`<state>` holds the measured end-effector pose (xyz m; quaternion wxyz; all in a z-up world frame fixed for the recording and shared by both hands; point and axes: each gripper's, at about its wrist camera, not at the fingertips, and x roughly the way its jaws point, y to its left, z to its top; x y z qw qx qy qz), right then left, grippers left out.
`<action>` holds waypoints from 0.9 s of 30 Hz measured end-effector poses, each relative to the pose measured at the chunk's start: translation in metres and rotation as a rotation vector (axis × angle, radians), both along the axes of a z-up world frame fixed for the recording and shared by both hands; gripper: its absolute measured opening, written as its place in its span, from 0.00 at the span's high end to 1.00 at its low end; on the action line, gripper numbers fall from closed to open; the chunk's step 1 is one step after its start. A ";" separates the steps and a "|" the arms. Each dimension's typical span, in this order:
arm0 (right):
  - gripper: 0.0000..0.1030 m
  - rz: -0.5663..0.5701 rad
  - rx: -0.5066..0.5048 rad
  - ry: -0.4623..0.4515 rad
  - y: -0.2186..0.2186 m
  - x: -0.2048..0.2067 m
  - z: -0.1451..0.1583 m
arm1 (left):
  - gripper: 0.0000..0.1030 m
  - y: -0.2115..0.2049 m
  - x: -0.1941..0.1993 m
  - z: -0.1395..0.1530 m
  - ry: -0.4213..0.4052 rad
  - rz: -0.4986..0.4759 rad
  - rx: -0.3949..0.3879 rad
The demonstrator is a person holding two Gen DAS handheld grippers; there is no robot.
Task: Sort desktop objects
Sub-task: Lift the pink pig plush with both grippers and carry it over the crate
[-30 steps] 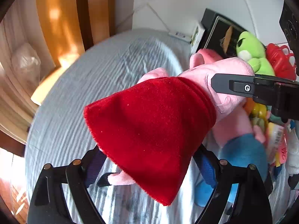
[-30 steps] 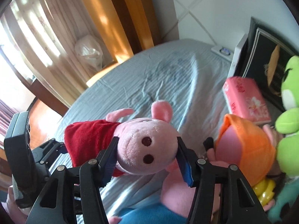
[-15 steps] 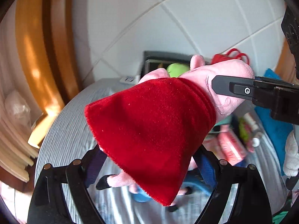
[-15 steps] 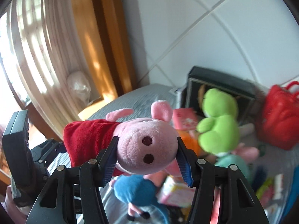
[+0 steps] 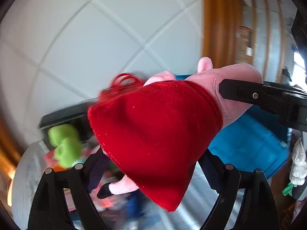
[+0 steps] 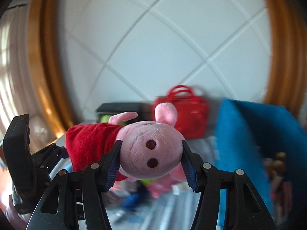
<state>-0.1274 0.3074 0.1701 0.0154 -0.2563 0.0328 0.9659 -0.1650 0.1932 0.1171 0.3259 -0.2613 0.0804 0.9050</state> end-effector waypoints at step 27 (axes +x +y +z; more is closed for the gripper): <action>0.42 -0.413 -0.185 -0.133 0.330 0.136 -0.048 | 0.15 0.344 0.075 -0.020 -0.160 -0.349 -0.285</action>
